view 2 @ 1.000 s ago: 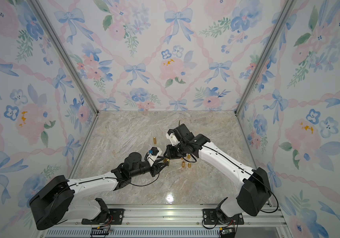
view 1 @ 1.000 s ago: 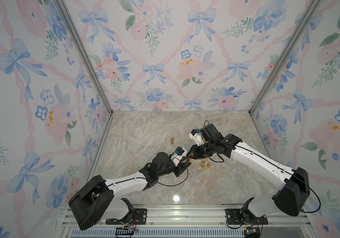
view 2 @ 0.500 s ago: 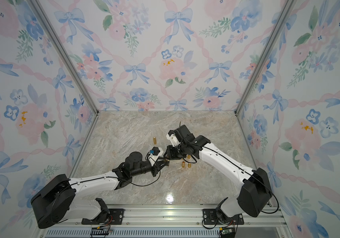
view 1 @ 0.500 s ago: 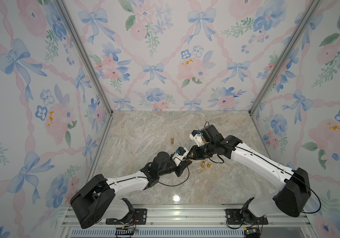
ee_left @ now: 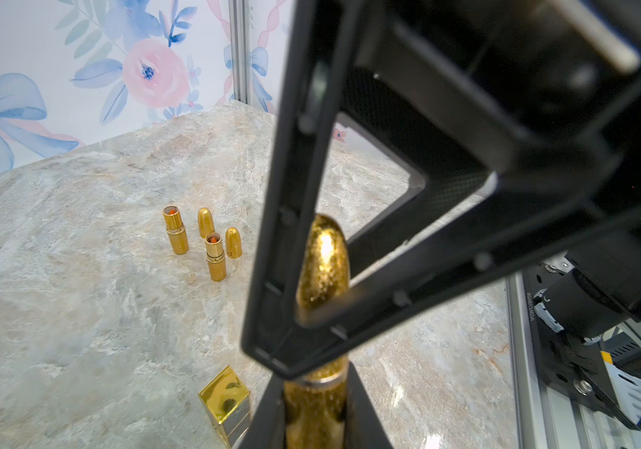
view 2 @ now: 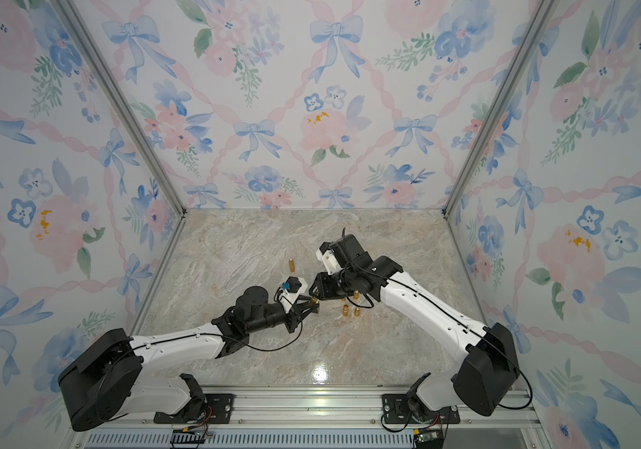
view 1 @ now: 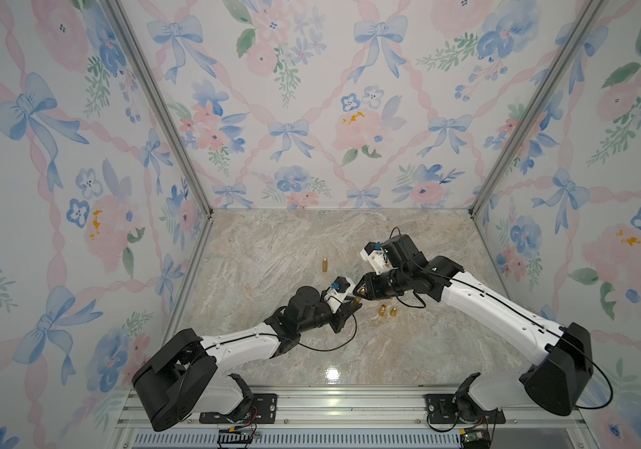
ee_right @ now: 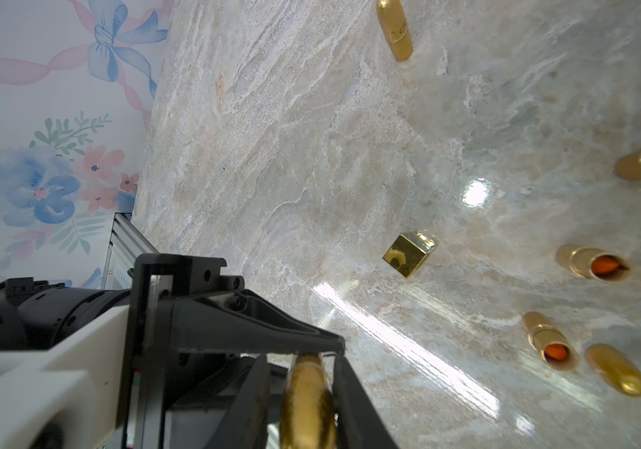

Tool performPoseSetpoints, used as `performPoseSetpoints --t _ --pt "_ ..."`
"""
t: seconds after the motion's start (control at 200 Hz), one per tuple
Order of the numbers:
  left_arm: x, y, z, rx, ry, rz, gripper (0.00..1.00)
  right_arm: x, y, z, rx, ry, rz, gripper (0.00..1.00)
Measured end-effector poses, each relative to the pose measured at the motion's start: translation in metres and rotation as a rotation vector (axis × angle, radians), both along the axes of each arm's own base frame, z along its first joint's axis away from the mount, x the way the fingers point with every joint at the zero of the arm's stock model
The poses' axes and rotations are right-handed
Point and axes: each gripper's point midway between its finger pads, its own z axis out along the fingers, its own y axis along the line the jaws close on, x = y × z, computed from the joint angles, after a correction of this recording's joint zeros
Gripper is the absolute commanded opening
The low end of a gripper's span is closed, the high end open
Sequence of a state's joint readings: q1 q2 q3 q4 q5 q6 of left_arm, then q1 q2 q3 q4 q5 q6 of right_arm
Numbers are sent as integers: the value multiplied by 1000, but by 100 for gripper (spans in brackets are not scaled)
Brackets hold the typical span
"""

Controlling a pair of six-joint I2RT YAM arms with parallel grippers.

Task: Open the lipstick cap
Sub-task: Open the cover of the lipstick, then place the cover at the center of the board.

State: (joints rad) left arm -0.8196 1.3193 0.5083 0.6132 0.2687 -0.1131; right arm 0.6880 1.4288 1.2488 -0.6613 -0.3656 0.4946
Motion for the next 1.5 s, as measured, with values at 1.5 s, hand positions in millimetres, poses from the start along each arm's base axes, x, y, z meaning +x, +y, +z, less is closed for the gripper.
performPoseSetpoints --t 1.5 --pt "-12 14 -32 83 46 14 0 -1 -56 24 4 -86 -126 19"
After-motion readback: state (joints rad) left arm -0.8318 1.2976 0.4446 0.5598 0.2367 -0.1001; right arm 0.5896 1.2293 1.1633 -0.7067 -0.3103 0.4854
